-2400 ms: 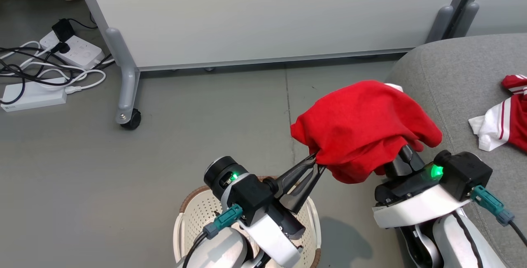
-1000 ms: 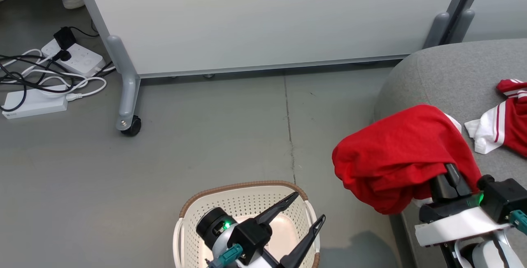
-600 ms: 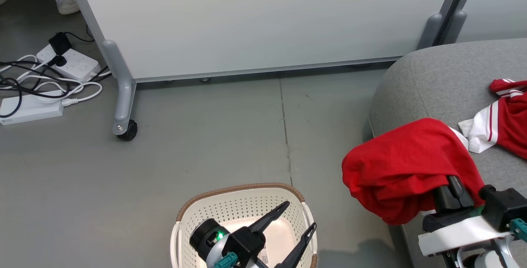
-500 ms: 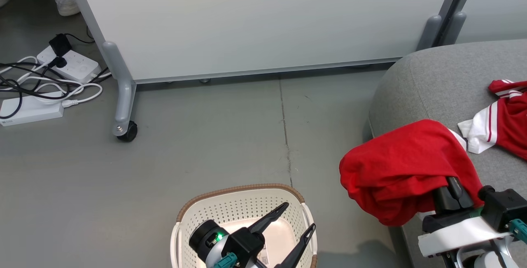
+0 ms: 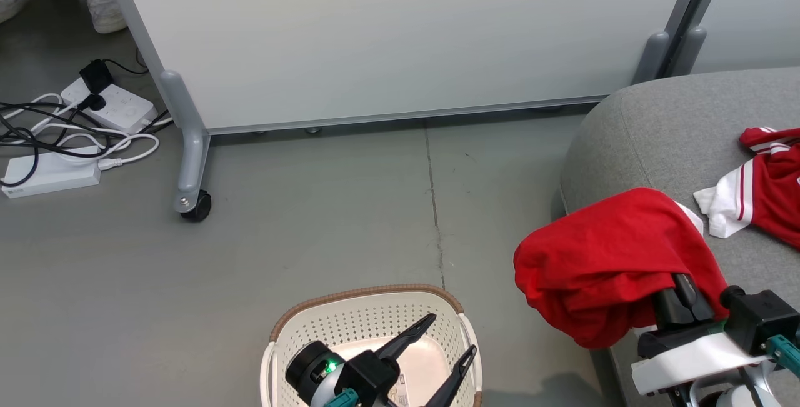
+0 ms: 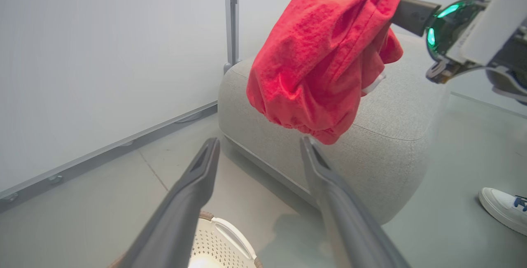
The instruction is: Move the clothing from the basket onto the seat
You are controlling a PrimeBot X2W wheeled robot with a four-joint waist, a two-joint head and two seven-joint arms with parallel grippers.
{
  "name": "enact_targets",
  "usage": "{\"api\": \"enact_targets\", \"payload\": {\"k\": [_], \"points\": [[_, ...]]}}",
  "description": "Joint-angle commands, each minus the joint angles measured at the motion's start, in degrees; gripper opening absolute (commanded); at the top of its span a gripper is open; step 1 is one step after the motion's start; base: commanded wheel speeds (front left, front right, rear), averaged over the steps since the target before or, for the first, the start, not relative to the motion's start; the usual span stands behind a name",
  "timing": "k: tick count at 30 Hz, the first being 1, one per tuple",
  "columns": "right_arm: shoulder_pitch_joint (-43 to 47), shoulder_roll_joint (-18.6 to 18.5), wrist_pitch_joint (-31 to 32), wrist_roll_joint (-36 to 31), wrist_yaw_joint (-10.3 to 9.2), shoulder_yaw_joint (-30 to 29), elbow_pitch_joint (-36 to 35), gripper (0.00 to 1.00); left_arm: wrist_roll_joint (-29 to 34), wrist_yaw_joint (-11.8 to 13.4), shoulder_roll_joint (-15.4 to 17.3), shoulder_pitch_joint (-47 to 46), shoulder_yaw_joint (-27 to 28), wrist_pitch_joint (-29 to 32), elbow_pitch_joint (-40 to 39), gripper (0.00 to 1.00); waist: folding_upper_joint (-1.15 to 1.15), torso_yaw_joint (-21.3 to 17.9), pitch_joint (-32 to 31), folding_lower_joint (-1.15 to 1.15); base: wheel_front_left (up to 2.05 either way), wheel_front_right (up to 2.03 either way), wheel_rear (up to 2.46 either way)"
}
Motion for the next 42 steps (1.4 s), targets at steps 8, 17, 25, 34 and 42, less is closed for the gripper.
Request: {"api": "enact_targets", "payload": {"k": [8,17,25,34,42], "points": [[0.0,-0.8,-0.1,0.4,0.01,0.0,-0.1,0.0,-0.3,-0.1,0.1,0.5,0.8,0.0,-0.4,1.0,0.0,-0.5,0.0,0.0,0.0,0.0,0.0],[-0.9,-0.9,-0.1,0.0,0.01,-0.7,-0.5,0.0,-0.4,-0.1,0.1,0.4,1.6,0.0,-0.8,1.0,0.0,-3.2,1.1,0.0,0.0,0.0,0.0],[-1.5,-0.8,-0.1,-0.3,0.01,-2.1,-1.1,0.0,-0.1,-0.1,0.1,-1.2,1.4,0.0,-1.0,1.0,0.0,-7.7,2.5,0.0,0.0,0.0,0.0],[-1.7,-0.4,-0.1,-0.7,0.01,-3.2,-1.7,0.0,0.2,-0.1,0.2,-2.2,0.8,0.0,-0.9,1.0,0.0,-13.9,4.1,0.0,0.0,0.0,0.0],[-1.5,0.5,-0.1,-0.8,0.01,-3.9,-2.0,0.0,0.7,-0.1,0.1,-2.9,1.0,0.0,-1.0,1.0,0.0,-19.3,5.2,0.0,0.0,0.0,0.0]]}}
